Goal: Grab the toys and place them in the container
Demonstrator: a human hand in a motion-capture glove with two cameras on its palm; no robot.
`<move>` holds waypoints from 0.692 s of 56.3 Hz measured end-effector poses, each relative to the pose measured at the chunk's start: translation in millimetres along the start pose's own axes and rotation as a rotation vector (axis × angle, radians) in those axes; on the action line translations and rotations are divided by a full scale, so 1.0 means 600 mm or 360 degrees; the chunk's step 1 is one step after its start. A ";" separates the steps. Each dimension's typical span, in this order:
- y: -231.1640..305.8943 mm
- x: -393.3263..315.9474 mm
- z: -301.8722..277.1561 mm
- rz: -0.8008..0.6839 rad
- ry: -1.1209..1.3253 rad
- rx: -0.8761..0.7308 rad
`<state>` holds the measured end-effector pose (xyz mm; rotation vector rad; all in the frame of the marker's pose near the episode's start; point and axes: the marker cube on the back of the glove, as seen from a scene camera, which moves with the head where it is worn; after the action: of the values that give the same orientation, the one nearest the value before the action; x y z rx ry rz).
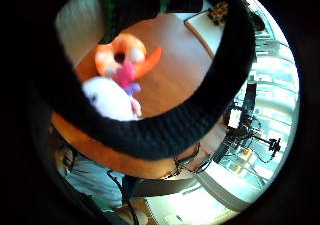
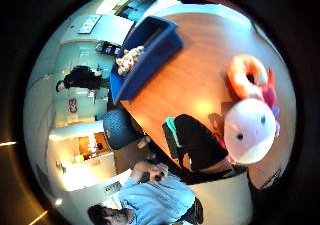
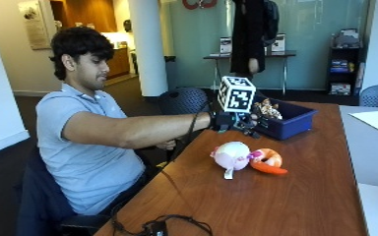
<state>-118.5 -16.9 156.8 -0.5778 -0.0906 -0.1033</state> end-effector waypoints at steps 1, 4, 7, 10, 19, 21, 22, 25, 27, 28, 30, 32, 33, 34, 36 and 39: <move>0.007 0.006 0.010 0.0005 -0.0002 -0.0011; 0.026 0.022 0.039 0.0027 -0.0005 -0.0050; 0.043 0.036 0.069 0.0038 0.0004 -0.0134; 0.054 0.045 0.098 0.0036 0.0001 -0.0214; 0.056 0.048 0.165 -0.0007 0.0155 -0.0197; 0.049 0.045 0.170 -0.0024 0.0192 -0.0065; 0.046 0.045 0.170 -0.0033 0.0203 0.0008; 0.041 0.054 0.164 -0.0056 0.0208 0.0176; 0.037 0.059 0.160 -0.0064 0.0201 0.0247; 0.035 0.061 0.158 -0.0066 0.0194 0.0276; 0.030 0.061 0.156 -0.0071 0.0174 0.0321; 0.026 0.059 0.155 -0.0073 0.0155 0.0352; 0.025 0.059 0.155 -0.0074 0.0147 0.0364; 0.024 0.059 0.154 -0.0075 0.0139 0.0374; 0.022 0.056 0.152 -0.0081 0.0126 0.0390; 0.022 0.050 0.147 -0.0096 0.0109 0.0401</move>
<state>-92.4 40.4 226.9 -0.3195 -0.0533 -0.1674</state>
